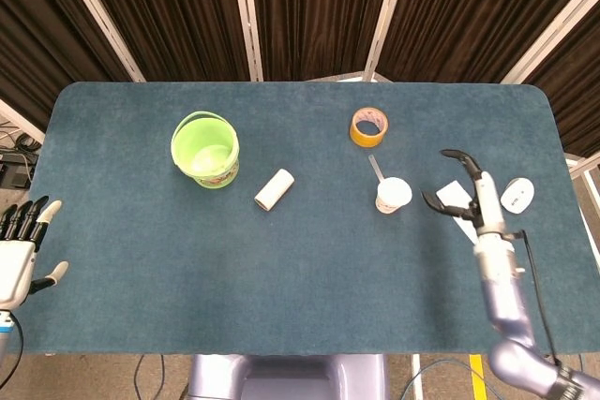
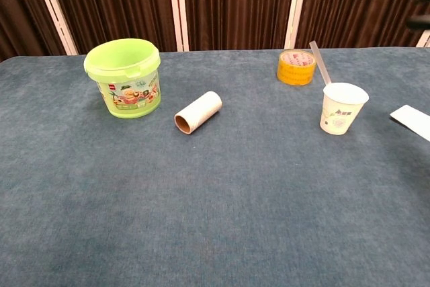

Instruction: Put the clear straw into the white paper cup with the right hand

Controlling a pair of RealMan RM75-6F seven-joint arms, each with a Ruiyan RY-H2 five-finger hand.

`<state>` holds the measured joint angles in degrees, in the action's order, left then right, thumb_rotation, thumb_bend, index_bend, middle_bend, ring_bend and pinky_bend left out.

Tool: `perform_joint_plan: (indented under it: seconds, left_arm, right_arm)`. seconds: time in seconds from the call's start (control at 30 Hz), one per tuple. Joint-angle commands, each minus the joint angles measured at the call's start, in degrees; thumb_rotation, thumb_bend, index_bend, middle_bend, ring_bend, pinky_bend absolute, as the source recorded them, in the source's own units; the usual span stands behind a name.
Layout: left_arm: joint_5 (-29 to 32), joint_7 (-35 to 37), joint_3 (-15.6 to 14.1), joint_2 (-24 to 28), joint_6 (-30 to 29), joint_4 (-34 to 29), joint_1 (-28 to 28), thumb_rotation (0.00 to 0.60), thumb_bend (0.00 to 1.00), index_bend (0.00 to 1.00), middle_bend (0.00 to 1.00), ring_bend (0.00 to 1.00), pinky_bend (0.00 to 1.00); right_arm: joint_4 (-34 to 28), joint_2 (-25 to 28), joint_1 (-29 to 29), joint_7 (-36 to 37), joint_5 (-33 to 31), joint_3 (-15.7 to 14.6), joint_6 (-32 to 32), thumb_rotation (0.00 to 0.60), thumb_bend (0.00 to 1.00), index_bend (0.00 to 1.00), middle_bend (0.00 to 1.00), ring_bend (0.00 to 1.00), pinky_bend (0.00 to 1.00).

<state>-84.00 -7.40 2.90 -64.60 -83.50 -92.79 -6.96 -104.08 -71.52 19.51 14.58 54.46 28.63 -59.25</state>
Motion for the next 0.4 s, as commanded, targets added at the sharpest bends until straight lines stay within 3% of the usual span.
perform_joint_plan:
  seconds: [0.03, 0.1, 0.2, 0.27, 0.4]
  left_arm:
    - [0.0, -0.1, 0.0, 0.0, 0.0, 0.0, 0.0, 0.600, 0.26, 0.00, 0.00, 0.00, 0.00]
    - [0.0, 0.0, 0.0, 0.0, 0.0, 0.0, 0.0, 0.600, 0.26, 0.00, 0.00, 0.00, 0.00]
    - [0.1, 0.0, 0.0, 0.0, 0.0, 0.1, 0.0, 0.600, 0.26, 0.00, 0.00, 0.00, 0.00]
    - [0.1, 0.1, 0.0, 0.0, 0.0, 0.1, 0.1, 0.600, 0.26, 0.00, 0.00, 0.00, 0.00]
    - [-0.1, 0.1, 0.0, 0.0, -0.1, 0.1, 0.0, 0.600, 0.26, 0.00, 0.00, 0.00, 0.00]
  right_arm:
    - [0.0, 6.4, -3.1, -16.1, 9.9, -9.6, -2.3, 0.600, 0.11, 0.08, 0.00, 0.00, 0.00]
    - [3.4, 6.9, -4.0, -28.5, 16.5, -14.6, -6.8, 0.600, 0.10, 0.06, 0.00, 0.00, 0.00]
    - [7.1, 5.8, -5.6, -38.1, 22.9, -18.7, -12.4, 0.600, 0.09, 0.03, 0.00, 0.00, 0.00]
    - [9.1, 4.9, -6.7, -41.0, 25.5, -20.6, -15.2, 0.600, 0.09, 0.02, 0.00, 0.00, 0.00]
    - [10.0, 3.9, -7.8, -42.5, 25.6, -21.4, -17.3, 0.600, 0.09, 0.02, 0.00, 0.00, 0.00]
